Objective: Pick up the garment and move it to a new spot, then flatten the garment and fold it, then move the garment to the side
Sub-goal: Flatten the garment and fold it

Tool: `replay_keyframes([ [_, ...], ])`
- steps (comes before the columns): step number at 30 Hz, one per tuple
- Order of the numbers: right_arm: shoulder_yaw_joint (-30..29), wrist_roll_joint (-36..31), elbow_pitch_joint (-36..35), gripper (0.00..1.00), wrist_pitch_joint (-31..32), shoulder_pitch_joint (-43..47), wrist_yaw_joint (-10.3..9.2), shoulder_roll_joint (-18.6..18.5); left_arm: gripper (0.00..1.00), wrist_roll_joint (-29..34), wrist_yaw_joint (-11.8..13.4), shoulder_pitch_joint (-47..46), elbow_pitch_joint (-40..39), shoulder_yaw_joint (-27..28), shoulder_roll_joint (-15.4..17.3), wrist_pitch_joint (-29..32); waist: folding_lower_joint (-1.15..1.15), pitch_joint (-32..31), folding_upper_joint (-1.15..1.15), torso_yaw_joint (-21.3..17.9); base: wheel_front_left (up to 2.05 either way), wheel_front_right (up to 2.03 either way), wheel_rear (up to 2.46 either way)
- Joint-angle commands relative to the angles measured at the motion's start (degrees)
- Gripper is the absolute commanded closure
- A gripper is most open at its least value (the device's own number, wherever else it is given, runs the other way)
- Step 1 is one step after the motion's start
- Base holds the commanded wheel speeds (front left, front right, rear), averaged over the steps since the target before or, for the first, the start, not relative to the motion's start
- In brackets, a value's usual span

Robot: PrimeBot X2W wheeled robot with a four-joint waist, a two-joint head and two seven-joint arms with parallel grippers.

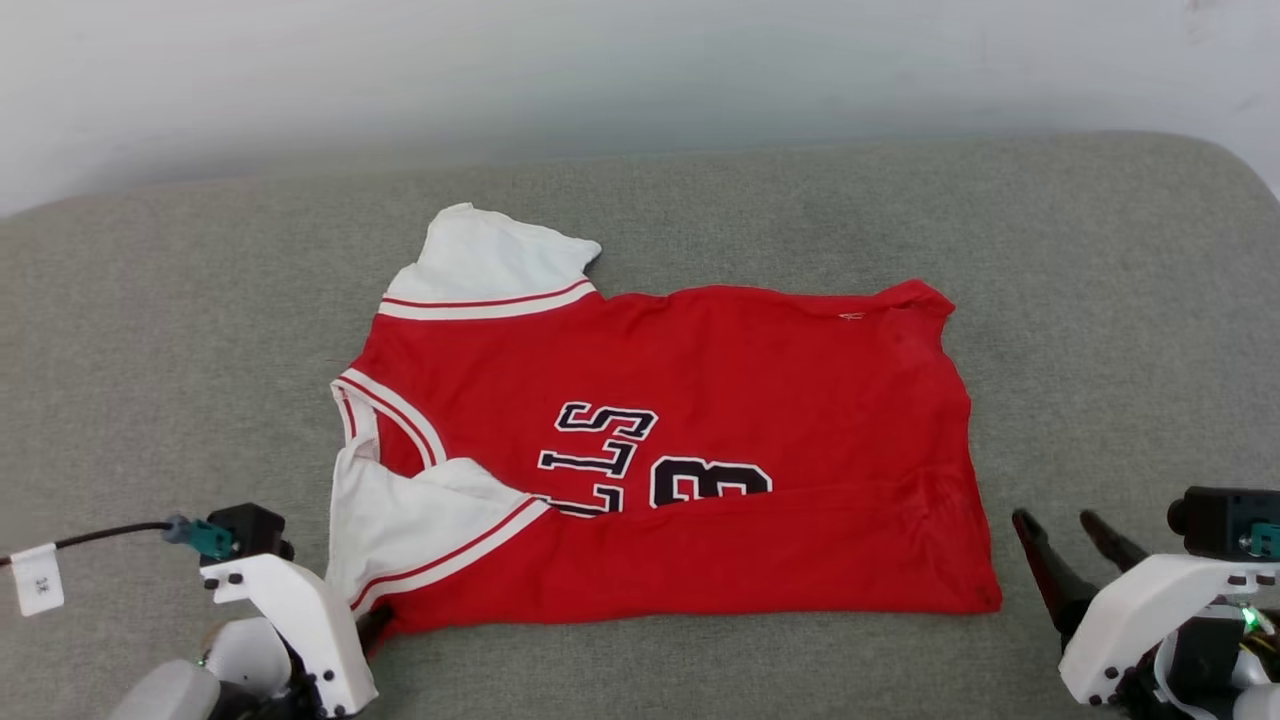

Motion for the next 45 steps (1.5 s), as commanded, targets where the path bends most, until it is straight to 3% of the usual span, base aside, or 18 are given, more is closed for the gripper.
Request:
replay_keyframes([
  [1, -0.16, 1.34, 0.56, 0.00, 2.97, 0.27, -0.02, -0.55, 1.00, 0.60, 0.16, 1.93, -0.30, -1.18, -1.47, -0.57, 0.00, -0.72, 0.00, 0.80, 0.00, 0.00, 0.00],
  [8, 0.24, 3.49, 5.83, 0.00, 18.15, -2.31, -0.02, -2.12, 1.00, 2.97, 1.77, 2.51, -6.38, 0.01, -1.40, -5.80, 0.00, -0.95, 0.00, 3.24, 0.00, 0.00, 0.00],
  [17, 2.97, 3.35, 15.95, 0.00, 24.44, -6.99, -0.02, 0.18, 1.00, 4.77, 5.07, 4.09, -12.03, -0.12, -4.63, -10.97, 0.00, 0.49, 0.00, 5.25, 0.00, 0.00, 0.00],
  [18, 3.31, 3.42, 17.00, 0.16, 25.04, -7.22, -0.01, 0.53, 1.00, 5.14, 5.36, 4.29, -12.22, -0.31, -5.05, -11.44, 0.00, 0.54, 0.00, 5.35, 0.00, 0.00, 0.00],
  [19, 3.56, 3.63, 17.65, 0.61, 25.37, -7.41, -0.01, 0.84, 1.00, 5.32, 5.66, 4.50, -12.36, -0.44, -5.45, -11.82, 0.00, 0.58, 0.00, 5.45, 0.00, 0.00, 0.00],
  [20, 3.75, 3.76, 18.18, 1.00, 25.80, -7.69, -0.01, 1.02, 1.00, 5.40, 5.70, 4.70, -12.41, -0.60, -5.85, -12.17, 0.00, 0.58, 0.00, 5.51, 0.00, 0.00, 0.00],
  [32, 2.92, 4.17, 11.62, 1.00, 24.26, -6.62, -0.02, -2.50, 1.00, 7.75, 7.58, 7.46, -13.81, -1.20, -4.57, -14.30, 0.00, -3.61, 0.00, 4.96, 0.00, 0.00, 0.00],
  [42, 0.65, 4.84, 4.09, 1.00, 27.05, 5.38, -0.02, -2.04, 1.00, 6.81, 12.64, 16.66, -17.40, -0.31, -1.07, -12.59, 0.00, -8.67, 0.00, 4.23, 0.00, 0.00, 0.00],
  [45, 0.86, 4.94, 4.24, 1.00, 26.98, 7.23, -0.02, -1.49, 1.00, 4.92, 12.45, 19.05, -16.89, -0.52, -1.73, -11.73, 0.00, -8.88, 0.00, 3.86, 0.00, 0.00, 0.00],
])
